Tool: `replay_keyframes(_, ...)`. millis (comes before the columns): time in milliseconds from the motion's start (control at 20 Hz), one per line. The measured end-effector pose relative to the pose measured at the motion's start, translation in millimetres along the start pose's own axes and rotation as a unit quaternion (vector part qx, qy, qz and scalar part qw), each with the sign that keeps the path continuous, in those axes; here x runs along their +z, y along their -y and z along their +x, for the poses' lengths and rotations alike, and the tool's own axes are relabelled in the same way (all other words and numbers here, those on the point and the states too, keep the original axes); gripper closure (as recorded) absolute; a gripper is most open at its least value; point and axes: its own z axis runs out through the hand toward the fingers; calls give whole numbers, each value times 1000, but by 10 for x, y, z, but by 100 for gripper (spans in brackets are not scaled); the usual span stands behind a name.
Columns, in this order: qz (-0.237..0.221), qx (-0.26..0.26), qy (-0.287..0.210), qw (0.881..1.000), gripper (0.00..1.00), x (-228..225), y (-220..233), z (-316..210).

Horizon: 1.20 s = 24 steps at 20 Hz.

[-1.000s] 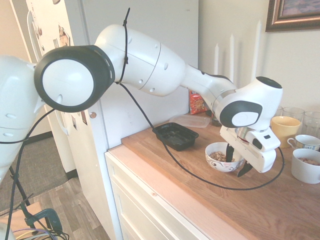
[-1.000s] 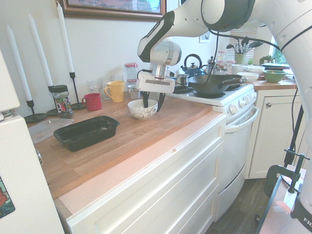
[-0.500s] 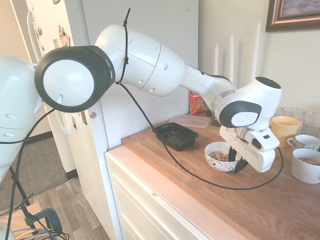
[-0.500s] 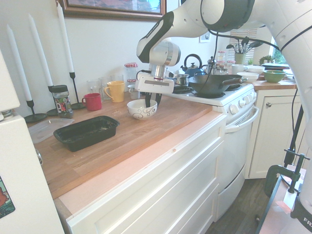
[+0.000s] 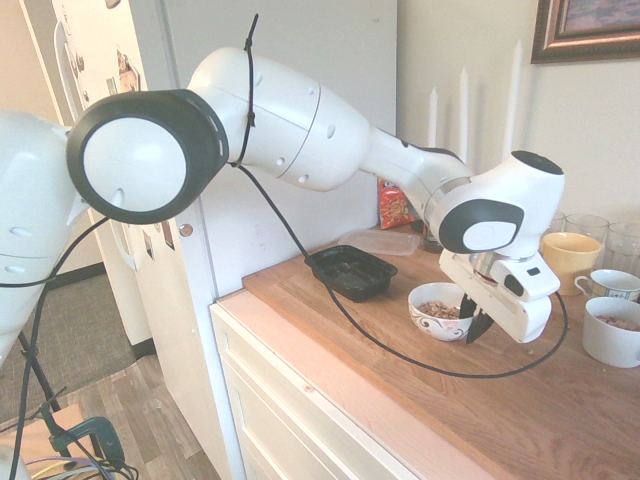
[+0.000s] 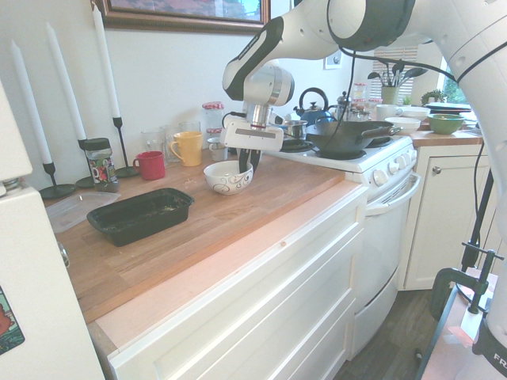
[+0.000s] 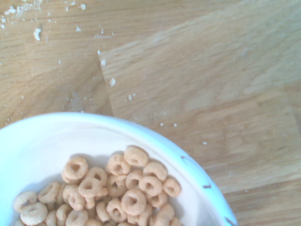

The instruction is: Pour the cereal into the box

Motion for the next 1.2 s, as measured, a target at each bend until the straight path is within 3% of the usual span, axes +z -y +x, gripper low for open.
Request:
replay_keyframes(450, 6, -3, -17, 1000, 100, -205, 37, 68)
replay_keyframes(800, 10, -10, -40, 999, 100, -687, 51, 110)
replay_keyframes(1200, 1, -68, -97, 993, 100, -1484, 511, -571)
